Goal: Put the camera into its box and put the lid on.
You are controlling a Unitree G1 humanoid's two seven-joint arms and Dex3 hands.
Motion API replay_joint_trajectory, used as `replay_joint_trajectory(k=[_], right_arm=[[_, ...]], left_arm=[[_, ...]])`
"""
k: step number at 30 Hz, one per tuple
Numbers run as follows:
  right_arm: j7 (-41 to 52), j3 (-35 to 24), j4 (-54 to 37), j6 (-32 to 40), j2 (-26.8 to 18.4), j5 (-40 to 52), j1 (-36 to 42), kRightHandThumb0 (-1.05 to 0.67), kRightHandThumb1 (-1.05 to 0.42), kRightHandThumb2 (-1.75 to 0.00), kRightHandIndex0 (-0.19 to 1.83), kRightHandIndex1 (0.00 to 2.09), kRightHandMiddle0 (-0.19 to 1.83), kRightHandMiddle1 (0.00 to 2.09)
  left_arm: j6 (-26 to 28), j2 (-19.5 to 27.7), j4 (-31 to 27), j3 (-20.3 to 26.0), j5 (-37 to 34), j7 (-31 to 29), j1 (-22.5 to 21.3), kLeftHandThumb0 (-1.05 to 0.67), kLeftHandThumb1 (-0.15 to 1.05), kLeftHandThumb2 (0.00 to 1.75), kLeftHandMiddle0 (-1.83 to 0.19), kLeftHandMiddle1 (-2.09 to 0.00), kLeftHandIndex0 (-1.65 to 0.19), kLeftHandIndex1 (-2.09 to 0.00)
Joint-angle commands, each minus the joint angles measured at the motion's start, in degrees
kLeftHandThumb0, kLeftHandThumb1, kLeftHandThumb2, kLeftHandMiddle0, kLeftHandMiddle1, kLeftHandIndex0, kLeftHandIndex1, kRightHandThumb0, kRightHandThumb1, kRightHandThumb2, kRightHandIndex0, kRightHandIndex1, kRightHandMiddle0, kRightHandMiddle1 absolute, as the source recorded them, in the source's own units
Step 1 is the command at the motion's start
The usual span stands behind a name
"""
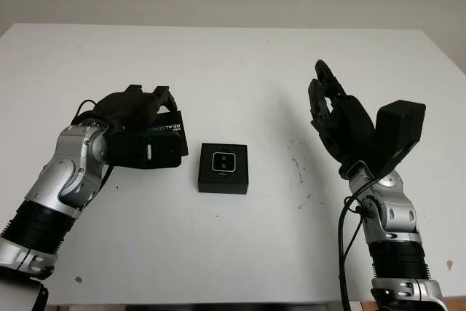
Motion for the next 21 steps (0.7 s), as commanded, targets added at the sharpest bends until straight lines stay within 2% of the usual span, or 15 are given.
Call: replay_joint_trajectory(k=[1, 2, 5, 7, 10, 12, 14, 19, 21], right_arm=[[0.1, -0.1, -0.4, -0.8, -0.1, 0.0, 0.0, -0.66, -1.05, -0.58, -0.13, 0.05, -0.09, 0.05], [0.1, -0.1, -0.4, -0.8, -0.1, 0.1, 0.0, -0.66, -1.05, -0.58, -0.12, 0.06, -0.09, 0.05], [0.3, -0.1, -0.2, -1.2, -0.2, 0.0, 0.0, -0.66, -1.05, -0.58, -0.13, 0.05, -0.08, 0.06], [0.3, 0.0, 0.0, -1.4, -0.3, -0.2, 0.0, -0.66, -1.05, -0.58, -0.12, 0.06, -0.08, 0.06], [0.4, -0.1, 0.0, -1.3, -0.3, -0.1, 0.0, -0.66, -1.05, -0.57, -0.12, 0.06, -0.08, 0.06], [0.6, -0.1, 0.0, -1.3, -0.3, 0.1, -0.1, -0.67, -1.05, -0.57, -0.13, 0.05, -0.09, 0.05], [0.6, 0.0, 0.1, -1.3, -0.3, 0.0, -0.2, -0.67, -1.05, -0.57, -0.13, 0.05, -0.09, 0.05], [1.0, 0.4, 0.4, -1.7, -0.4, -0.5, -0.3, -0.67, -1.05, -0.58, -0.13, 0.05, -0.1, 0.05], [0.5, 0.4, 0.3, -1.4, -0.2, -0.6, -0.3, -0.67, -1.05, -0.58, -0.13, 0.05, -0.09, 0.05]], left_arm=[[-1.6, -0.4, 2.0, -0.2, 0.4, 3.4, 1.2, -0.31, 0.93, 0.05, 0.17, -2.09, 0.19, -1.93], [-2.2, -0.6, 2.7, -0.2, 0.4, 4.9, 1.4, -0.26, 0.94, 0.05, 0.08, -2.04, 0.11, -1.81], [-3.4, -0.8, 4.1, -0.5, 0.3, 7.4, 1.7, -0.18, 0.95, 0.06, -0.11, -1.68, -0.08, -1.47], [-1.8, -0.7, 3.4, -1.0, 0.7, 5.0, 1.5, -0.2, 0.93, 0.05, -0.1, -1.71, -0.04, -1.49], [1.0, -0.8, 2.3, -1.4, 1.0, 0.6, 1.1, -0.31, 0.86, 0.05, -0.08, -1.89, -0.02, -1.07], [1.3, -0.8, 1.8, -1.3, 0.5, -0.7, 1.2, -0.32, 0.85, 0.06, -0.05, -1.95, -0.02, -1.28], [0.0, -0.6, 1.9, -0.9, -0.1, 0.0, 1.4, -0.27, 0.9, 0.06, -0.05, -1.79, -0.07, -1.38], [-2.9, 0.0, 1.5, 0.8, -1.2, 3.6, 1.1, -0.12, 0.98, 0.06, -0.28, -1.29, -0.23, -1.29], [-4.1, 0.7, 0.3, 1.8, -2.4, 3.4, 0.5, -0.11, 1.0, 0.06, -0.25, -1.34, -0.24, -1.26]])
